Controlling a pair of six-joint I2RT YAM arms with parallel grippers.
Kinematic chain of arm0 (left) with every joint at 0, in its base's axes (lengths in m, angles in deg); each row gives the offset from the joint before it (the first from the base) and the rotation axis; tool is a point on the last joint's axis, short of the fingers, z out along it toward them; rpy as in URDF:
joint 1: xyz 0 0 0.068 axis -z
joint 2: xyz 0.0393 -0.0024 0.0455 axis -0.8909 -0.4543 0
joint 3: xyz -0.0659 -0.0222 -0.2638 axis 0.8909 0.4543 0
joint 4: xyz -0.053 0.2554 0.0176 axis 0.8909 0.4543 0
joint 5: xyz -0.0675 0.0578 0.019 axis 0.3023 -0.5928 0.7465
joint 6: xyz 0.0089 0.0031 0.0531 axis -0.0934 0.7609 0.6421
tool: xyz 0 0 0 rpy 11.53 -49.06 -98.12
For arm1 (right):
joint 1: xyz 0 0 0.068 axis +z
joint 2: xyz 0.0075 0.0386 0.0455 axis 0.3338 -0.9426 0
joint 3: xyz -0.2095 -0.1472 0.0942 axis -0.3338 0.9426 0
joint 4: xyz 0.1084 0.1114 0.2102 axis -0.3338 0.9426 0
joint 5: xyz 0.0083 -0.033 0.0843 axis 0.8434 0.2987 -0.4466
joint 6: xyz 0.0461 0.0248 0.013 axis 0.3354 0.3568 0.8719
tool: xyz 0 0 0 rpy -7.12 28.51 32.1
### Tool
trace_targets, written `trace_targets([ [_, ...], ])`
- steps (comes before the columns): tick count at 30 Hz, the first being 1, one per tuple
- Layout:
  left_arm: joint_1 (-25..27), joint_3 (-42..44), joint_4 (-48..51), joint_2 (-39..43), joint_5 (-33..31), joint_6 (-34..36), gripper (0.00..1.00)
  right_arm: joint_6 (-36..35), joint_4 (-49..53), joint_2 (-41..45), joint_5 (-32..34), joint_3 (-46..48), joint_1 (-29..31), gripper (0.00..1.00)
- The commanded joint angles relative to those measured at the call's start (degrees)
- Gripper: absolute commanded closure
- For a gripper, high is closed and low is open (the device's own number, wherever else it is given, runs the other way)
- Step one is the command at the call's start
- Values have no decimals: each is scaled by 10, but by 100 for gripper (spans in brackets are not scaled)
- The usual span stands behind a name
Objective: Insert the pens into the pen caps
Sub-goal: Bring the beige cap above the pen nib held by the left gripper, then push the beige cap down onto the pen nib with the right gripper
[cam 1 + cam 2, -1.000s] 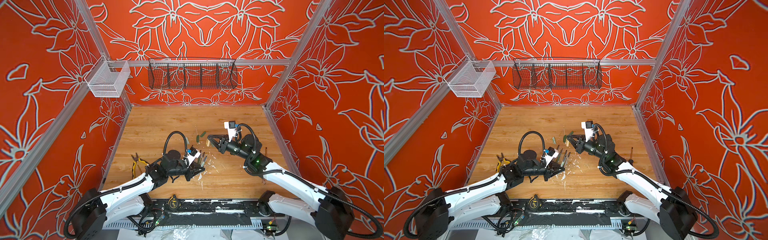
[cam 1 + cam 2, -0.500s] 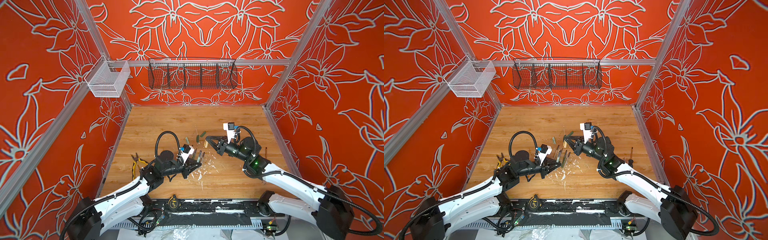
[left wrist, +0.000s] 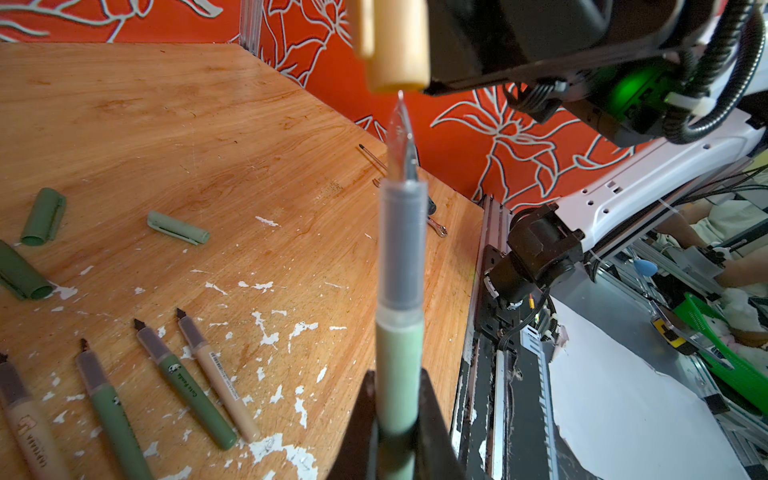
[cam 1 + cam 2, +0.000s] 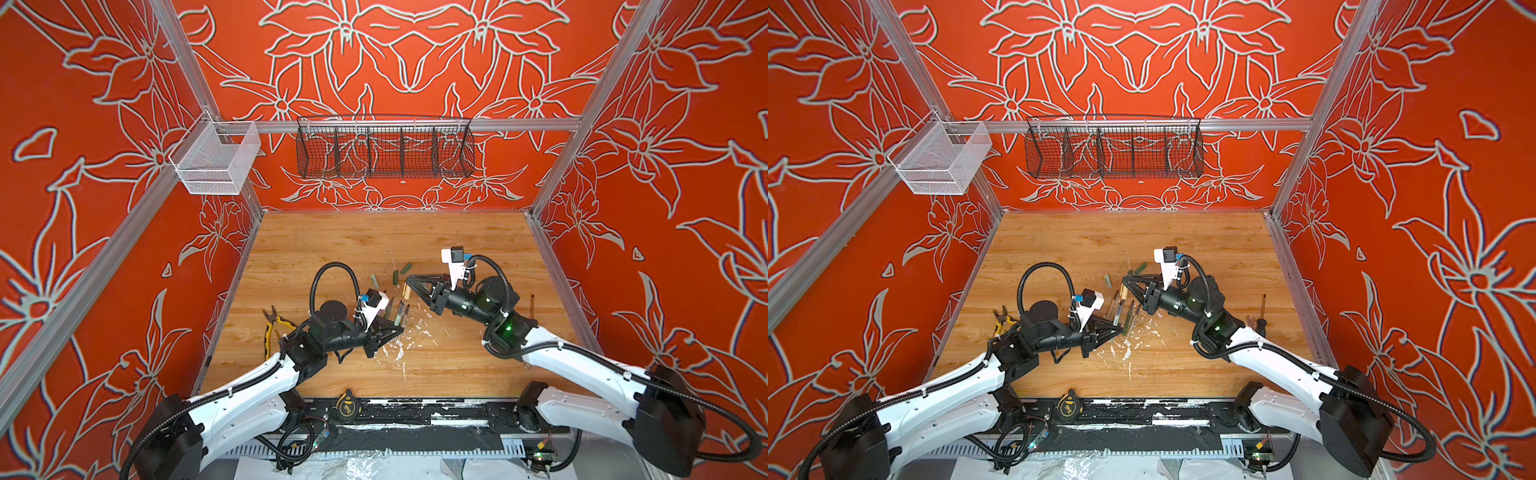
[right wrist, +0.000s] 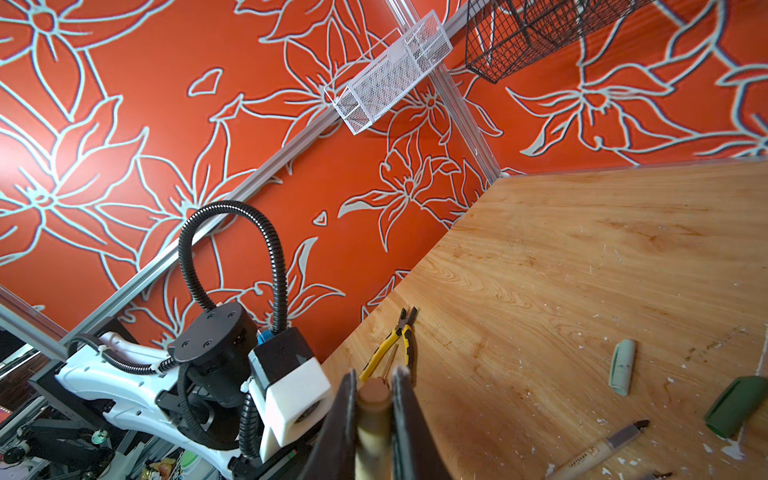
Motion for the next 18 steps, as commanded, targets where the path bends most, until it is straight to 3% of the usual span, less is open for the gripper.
trace_targets([
  [1, -5, 2, -15, 13, 8, 5, 100, 2, -20, -7, 9, -13, 11, 100],
  [18, -7, 6, -4, 7, 19, 9, 100, -22, -5, 5, 18, -38, 21, 100],
])
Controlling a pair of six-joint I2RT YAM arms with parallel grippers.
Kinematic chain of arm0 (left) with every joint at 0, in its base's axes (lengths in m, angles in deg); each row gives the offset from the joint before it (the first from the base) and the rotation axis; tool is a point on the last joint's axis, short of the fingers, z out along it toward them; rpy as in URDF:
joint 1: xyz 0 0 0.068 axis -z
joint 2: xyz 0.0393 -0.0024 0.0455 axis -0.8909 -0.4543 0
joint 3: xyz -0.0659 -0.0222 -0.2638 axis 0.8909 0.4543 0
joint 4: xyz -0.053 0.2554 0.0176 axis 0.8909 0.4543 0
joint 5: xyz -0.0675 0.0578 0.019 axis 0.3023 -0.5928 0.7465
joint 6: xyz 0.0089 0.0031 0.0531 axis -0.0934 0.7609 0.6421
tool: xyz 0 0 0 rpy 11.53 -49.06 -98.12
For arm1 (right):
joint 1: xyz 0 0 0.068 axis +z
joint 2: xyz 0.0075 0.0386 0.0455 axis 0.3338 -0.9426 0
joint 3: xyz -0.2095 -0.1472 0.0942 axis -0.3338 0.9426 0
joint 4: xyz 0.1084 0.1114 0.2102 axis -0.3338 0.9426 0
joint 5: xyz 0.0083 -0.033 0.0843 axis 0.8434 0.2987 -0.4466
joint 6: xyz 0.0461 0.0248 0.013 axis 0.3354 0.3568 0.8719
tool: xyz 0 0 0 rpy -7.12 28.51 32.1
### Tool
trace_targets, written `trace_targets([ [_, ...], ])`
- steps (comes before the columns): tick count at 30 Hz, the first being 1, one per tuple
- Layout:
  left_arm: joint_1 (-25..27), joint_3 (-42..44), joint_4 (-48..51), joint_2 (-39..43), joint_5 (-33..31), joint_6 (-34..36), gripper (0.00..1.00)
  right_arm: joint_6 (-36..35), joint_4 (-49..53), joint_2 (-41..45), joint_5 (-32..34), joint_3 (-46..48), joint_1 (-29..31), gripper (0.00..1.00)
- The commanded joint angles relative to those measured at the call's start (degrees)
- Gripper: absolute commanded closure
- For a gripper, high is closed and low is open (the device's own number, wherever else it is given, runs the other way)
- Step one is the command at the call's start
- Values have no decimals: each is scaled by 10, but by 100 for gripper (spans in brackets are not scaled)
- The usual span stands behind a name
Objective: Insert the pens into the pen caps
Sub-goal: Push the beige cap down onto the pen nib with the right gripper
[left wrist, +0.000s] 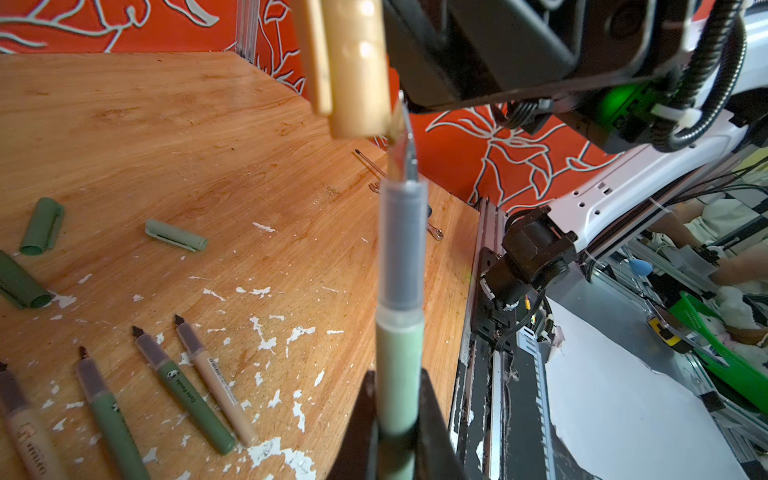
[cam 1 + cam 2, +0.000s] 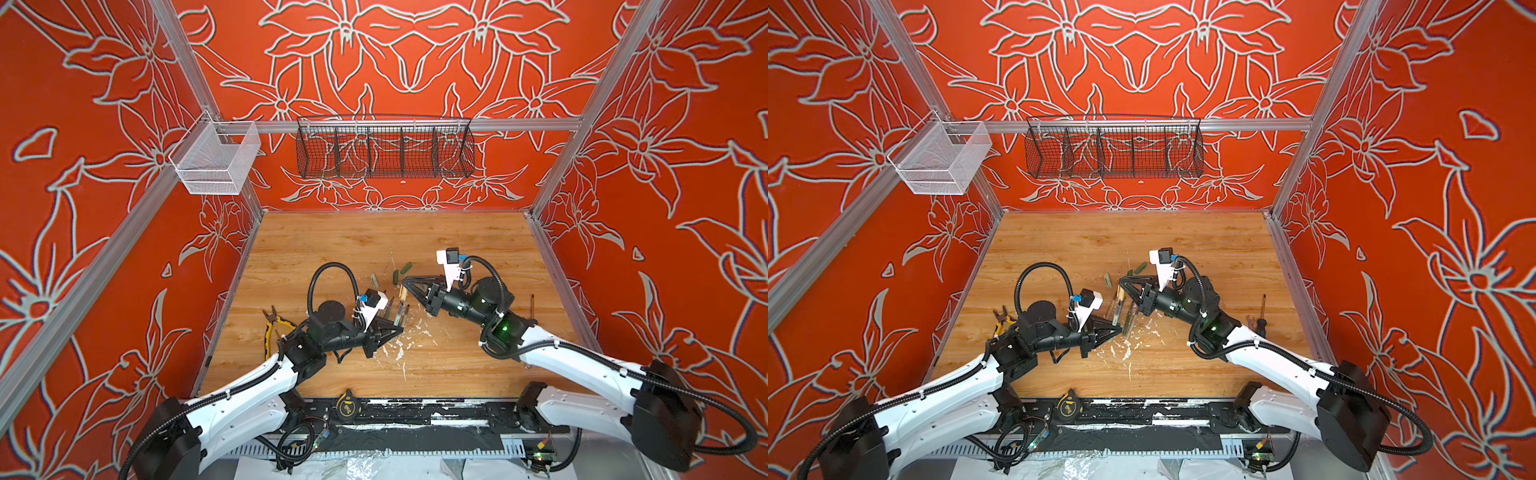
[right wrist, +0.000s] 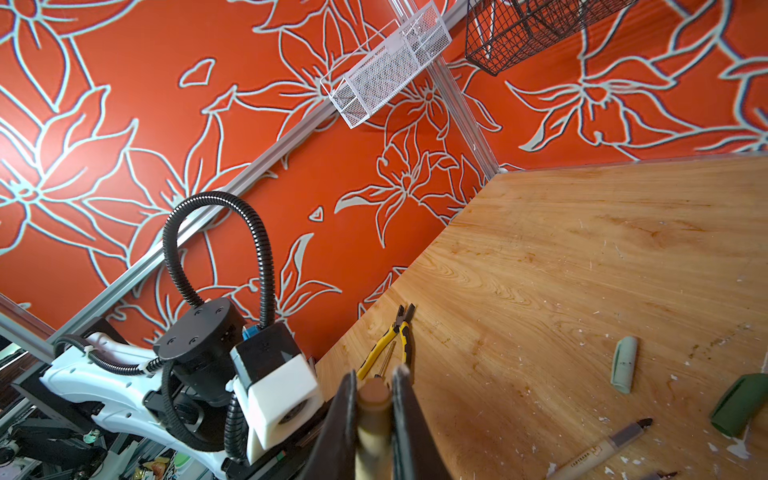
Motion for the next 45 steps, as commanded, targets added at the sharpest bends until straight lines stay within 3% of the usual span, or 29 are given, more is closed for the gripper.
trace_targets([
  [1, -3, 5, -1, -1, 9, 9, 100, -14, -6, 16, 3, -29, 4, 100],
  [12, -3, 7, 5, 21, -19, 16, 100, -17, 7, 26, 1, -25, 4, 100],
  [34, -9, -1, 4, 31, -18, 19, 100, -13, -17, -9, -3, -27, 24, 100],
  [45, -19, 0, 0, 45, -22, 15, 100, -32, 18, -1, 10, -28, 28, 100],
])
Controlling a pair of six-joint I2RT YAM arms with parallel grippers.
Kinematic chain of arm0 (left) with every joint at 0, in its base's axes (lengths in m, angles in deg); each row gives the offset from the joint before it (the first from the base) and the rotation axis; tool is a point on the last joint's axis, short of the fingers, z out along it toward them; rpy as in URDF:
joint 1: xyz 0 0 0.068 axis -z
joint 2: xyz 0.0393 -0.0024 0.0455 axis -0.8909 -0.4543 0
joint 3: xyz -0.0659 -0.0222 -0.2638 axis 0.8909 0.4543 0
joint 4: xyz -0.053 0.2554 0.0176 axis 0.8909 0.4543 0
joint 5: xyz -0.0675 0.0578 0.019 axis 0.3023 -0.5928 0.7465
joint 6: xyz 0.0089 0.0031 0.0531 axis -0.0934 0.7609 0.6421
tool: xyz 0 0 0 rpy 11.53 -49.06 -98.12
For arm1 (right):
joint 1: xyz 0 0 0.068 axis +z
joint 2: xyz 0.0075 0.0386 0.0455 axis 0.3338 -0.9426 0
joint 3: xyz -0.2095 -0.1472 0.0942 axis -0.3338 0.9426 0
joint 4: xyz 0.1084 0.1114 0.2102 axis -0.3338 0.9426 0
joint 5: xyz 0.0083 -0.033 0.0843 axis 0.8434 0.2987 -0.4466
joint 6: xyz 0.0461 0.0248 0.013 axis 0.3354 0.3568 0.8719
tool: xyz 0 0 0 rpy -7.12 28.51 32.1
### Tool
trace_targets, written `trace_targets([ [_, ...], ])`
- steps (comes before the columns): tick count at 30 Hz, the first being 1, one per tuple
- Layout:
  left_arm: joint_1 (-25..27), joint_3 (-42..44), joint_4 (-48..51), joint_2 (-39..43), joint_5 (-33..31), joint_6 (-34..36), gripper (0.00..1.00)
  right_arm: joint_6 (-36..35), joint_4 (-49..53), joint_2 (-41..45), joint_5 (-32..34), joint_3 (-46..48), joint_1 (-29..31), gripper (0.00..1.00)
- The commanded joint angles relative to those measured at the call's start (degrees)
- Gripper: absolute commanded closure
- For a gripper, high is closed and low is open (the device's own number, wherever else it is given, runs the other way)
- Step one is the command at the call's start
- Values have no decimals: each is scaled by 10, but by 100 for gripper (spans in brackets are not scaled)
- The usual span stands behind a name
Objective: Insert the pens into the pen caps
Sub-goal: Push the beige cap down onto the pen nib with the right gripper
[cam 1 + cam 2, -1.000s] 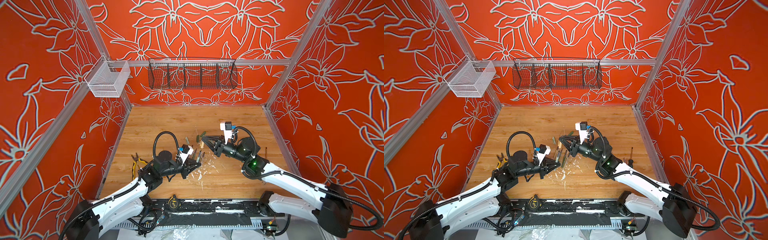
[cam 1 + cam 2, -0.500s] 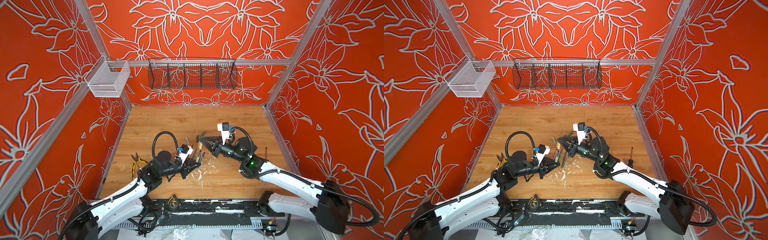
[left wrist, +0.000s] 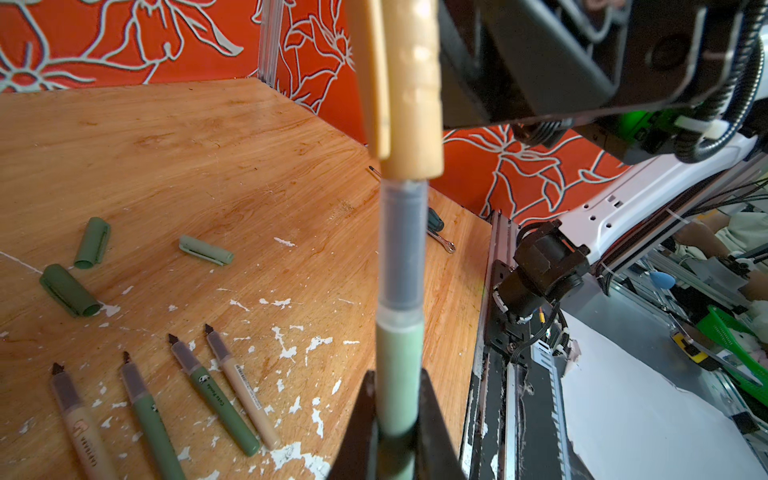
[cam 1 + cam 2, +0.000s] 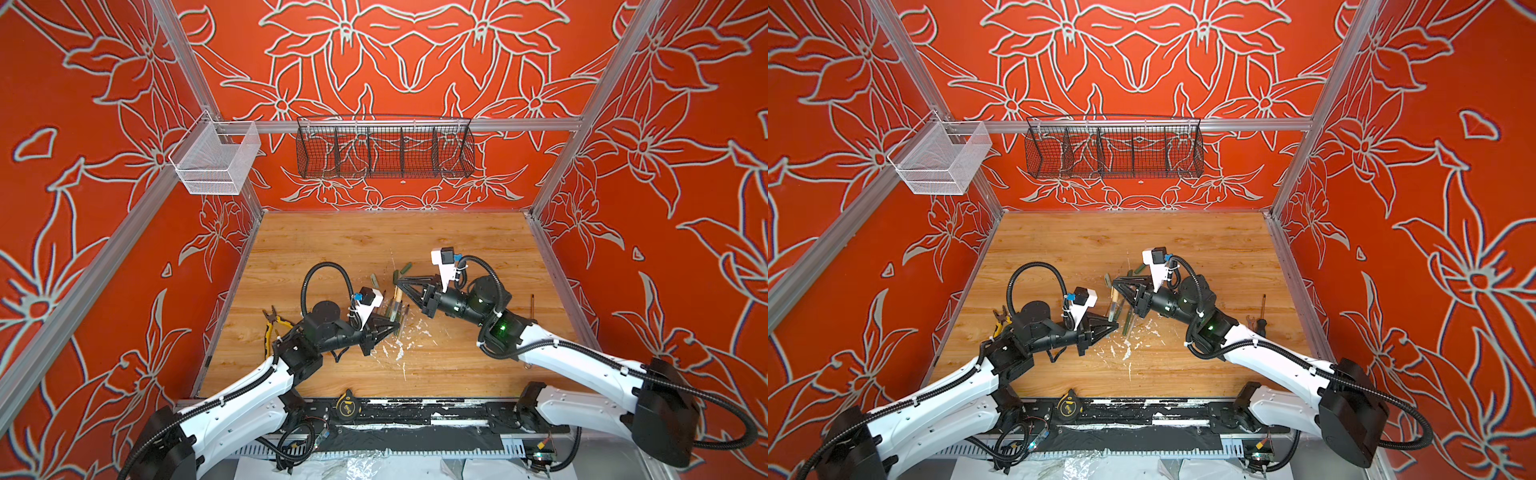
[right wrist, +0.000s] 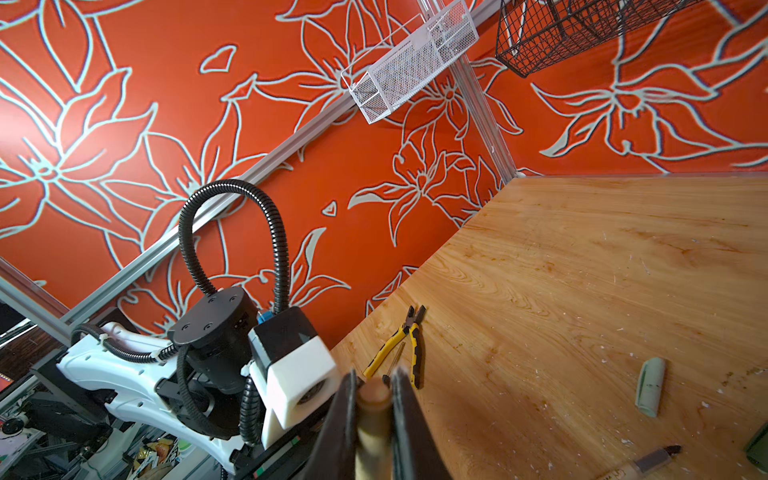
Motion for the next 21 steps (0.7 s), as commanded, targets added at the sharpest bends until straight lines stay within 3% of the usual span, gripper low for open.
trace_targets([
  [1, -5, 1, -12, 14, -6, 7, 100, -11, 8, 6, 8, -8, 5, 100],
  [21, -20, 1, -33, 14, 15, -5, 100, -35, -19, -6, 42, 15, 36, 100],
])
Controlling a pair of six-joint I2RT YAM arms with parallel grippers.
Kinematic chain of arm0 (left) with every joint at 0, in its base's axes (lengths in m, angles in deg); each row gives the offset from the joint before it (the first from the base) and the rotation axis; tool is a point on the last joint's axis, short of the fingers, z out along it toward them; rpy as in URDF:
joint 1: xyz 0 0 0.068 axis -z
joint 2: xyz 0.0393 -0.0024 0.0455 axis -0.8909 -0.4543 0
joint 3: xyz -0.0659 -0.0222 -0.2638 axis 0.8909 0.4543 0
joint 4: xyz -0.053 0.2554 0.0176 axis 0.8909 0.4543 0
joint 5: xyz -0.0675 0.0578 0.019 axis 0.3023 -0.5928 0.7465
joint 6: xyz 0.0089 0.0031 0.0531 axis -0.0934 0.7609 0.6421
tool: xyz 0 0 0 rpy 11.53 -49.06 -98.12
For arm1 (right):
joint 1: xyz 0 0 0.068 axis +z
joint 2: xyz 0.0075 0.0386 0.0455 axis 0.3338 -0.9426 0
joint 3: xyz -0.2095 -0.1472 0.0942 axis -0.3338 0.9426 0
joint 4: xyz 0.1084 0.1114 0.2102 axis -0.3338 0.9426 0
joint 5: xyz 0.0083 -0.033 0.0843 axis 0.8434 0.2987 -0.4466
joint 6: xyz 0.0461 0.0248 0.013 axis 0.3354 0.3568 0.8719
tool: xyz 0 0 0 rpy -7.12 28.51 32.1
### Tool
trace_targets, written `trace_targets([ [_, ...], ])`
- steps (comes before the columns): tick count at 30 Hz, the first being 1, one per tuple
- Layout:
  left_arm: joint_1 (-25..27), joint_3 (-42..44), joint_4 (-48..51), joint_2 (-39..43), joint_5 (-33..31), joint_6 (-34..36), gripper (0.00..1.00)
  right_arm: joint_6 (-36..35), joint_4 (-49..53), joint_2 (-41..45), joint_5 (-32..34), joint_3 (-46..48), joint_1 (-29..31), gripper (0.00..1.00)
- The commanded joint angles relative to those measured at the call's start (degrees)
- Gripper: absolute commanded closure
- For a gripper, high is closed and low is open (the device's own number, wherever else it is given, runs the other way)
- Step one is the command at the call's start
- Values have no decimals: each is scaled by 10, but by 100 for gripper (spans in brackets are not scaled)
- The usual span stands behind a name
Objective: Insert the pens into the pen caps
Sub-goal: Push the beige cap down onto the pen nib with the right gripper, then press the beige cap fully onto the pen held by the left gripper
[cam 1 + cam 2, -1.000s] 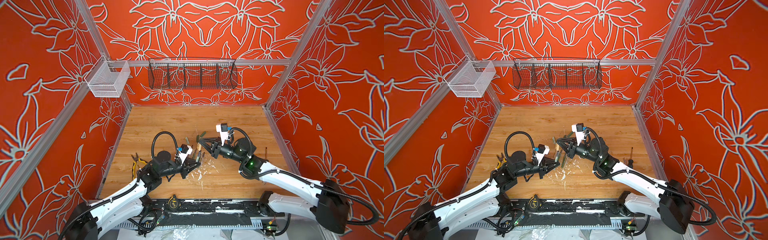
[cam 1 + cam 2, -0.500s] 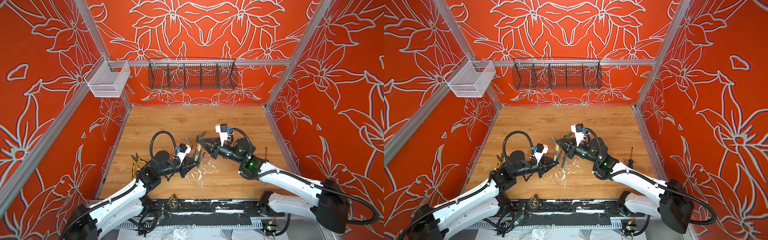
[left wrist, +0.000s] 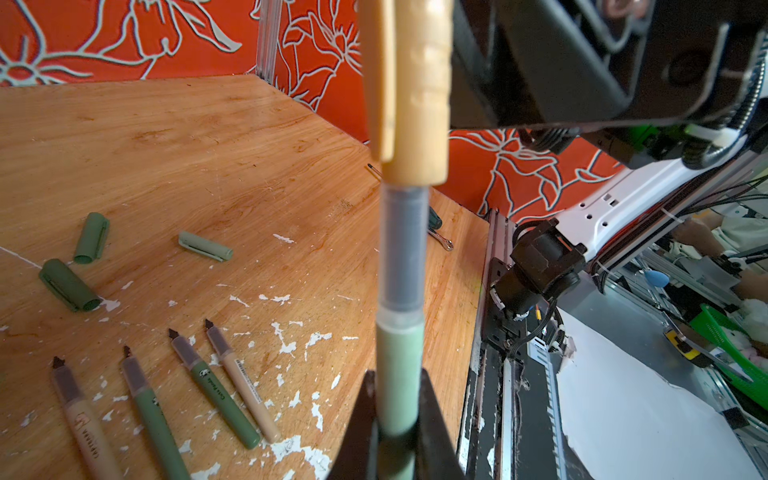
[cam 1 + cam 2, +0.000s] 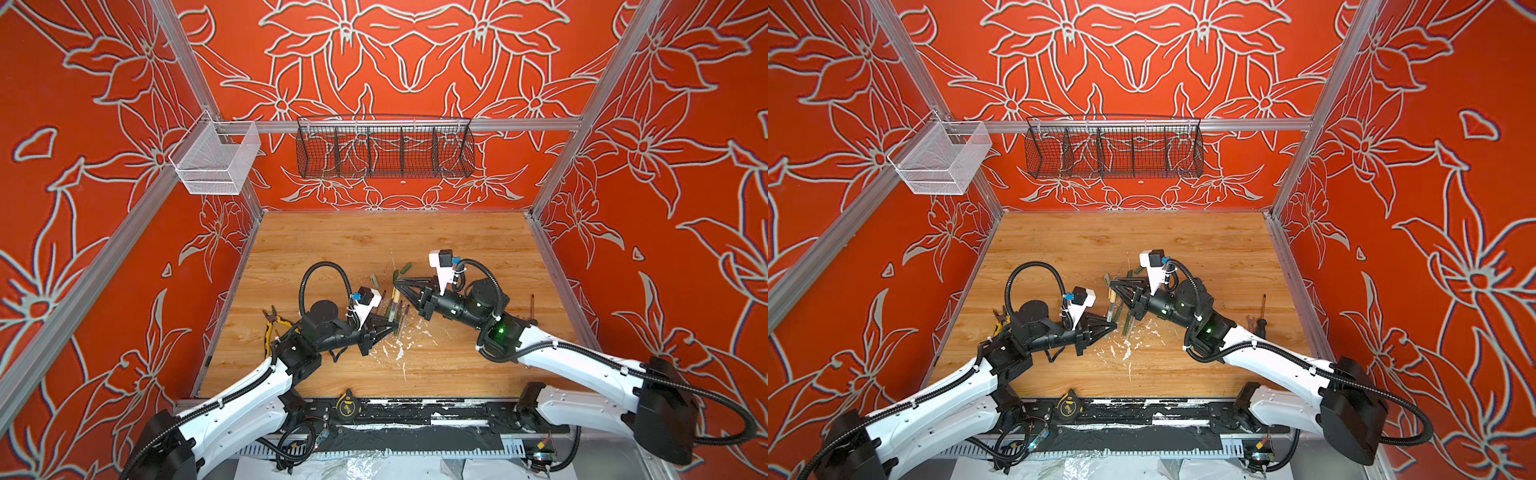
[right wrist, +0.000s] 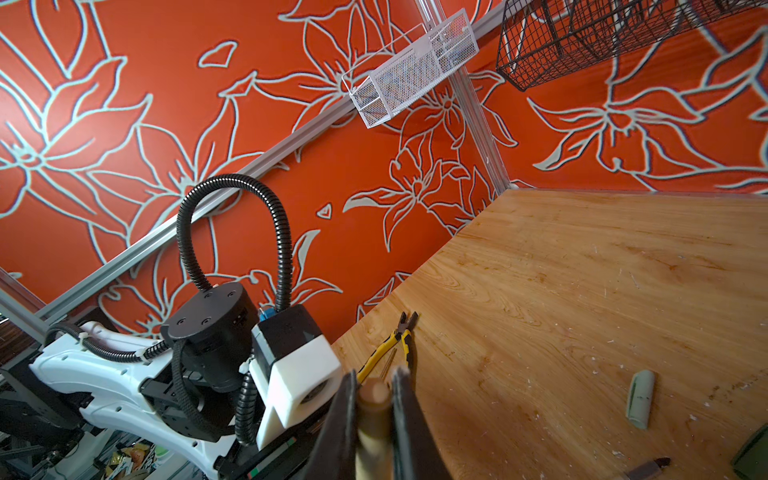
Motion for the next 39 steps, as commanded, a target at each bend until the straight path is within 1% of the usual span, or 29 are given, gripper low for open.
trace_targets([
  [1, -8, 1, -42, 9, 7, -6, 100, -9, -7, -6, 7, 15, 9, 100],
  [6, -10, 1, -45, 10, 8, -8, 100, -20, 10, -4, 13, 13, 12, 100],
  [14, -13, 4, -50, 14, 12, -12, 100, -47, 26, 4, 51, 17, 28, 100],
  [17, -13, 5, -49, 15, 13, -11, 100, -54, 15, 5, 69, 24, 35, 100],
  [23, -13, 5, -54, 12, 16, -14, 100, -50, -8, -12, 70, 16, 40, 100],
  [31, -13, 8, -53, 21, 15, -16, 100, -64, -9, -10, 113, 22, 45, 100],
  [39, -14, 7, -50, 24, 9, -11, 100, -53, 42, -8, 102, -8, 44, 100],
])
